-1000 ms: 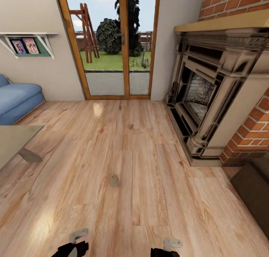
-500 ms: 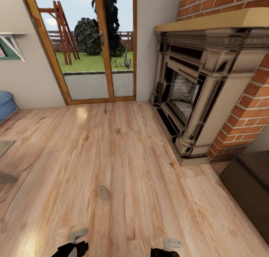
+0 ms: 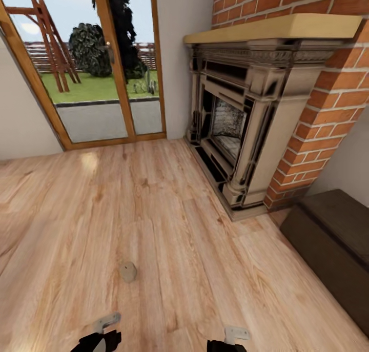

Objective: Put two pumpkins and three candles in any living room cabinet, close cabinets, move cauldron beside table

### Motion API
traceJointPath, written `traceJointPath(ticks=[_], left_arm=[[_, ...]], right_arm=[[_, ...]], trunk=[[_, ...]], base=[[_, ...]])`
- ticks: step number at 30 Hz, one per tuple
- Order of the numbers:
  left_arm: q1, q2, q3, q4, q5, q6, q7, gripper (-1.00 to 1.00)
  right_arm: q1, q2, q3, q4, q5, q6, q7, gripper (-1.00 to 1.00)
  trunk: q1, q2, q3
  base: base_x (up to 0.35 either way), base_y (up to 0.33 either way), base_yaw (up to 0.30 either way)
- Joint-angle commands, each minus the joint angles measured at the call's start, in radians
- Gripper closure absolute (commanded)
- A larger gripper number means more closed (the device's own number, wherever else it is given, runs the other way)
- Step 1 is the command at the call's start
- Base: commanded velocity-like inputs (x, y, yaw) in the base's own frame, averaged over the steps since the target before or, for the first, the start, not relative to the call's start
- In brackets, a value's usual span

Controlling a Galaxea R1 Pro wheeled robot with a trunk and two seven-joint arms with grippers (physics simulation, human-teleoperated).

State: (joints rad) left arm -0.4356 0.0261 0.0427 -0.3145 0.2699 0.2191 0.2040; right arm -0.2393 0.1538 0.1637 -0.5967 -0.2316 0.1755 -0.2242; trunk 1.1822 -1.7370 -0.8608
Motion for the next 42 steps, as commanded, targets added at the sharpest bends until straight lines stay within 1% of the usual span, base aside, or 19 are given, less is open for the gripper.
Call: traceJointPath(ticks=[1,10,15,32,37,42], left_arm=[[0.000,0.000,0.000,0.000,0.000,0.000,0.000,-1.00],[0.000,0.000,0.000,0.000,0.000,0.000,0.000,-1.00],[0.000,0.001,0.000,0.000,0.000,0.000,0.000,-1.00],[0.000,0.001,0.000,0.000,0.000,0.000,0.000,-1.00],[0.000,0.001,0.000,0.000,0.000,0.000,0.000,-1.00],[0.000,0.000,0.000,0.000,0.000,0.000,0.000,-1.00]], right_arm=[[0.000,0.000,0.000,0.000,0.000,0.000,0.000,-1.00],[0.000,-0.002,-0.001,0.000,-0.005,0.001,0.000,-1.00],[0.000,-0.002,-0.002,0.000,-0.008,0.001,0.000,-1.00],[0.000,-0.005,-0.008,0.001,-0.014,0.001,0.000,-1.00],[0.000,-0.005,-0.010,0.002,-0.014,0.001,0.000,-1.00],[0.000,-0.005,-0.010,0.002,-0.014,0.001,0.000,-1.00]], trunk=[[0.000,0.000,0.000],[0.000,0.000,0.000],[0.000,0.000,0.000],[0.000,0.000,0.000],[0.000,0.000,0.000],[0.000,0.000,0.000]], base=[[0.000,0.002,-0.280],[0.000,0.008,-0.280],[0.068,0.133,-0.280],[0.238,0.199,-0.280],[0.205,0.069,-0.280],[0.077,0.010,-0.280]])
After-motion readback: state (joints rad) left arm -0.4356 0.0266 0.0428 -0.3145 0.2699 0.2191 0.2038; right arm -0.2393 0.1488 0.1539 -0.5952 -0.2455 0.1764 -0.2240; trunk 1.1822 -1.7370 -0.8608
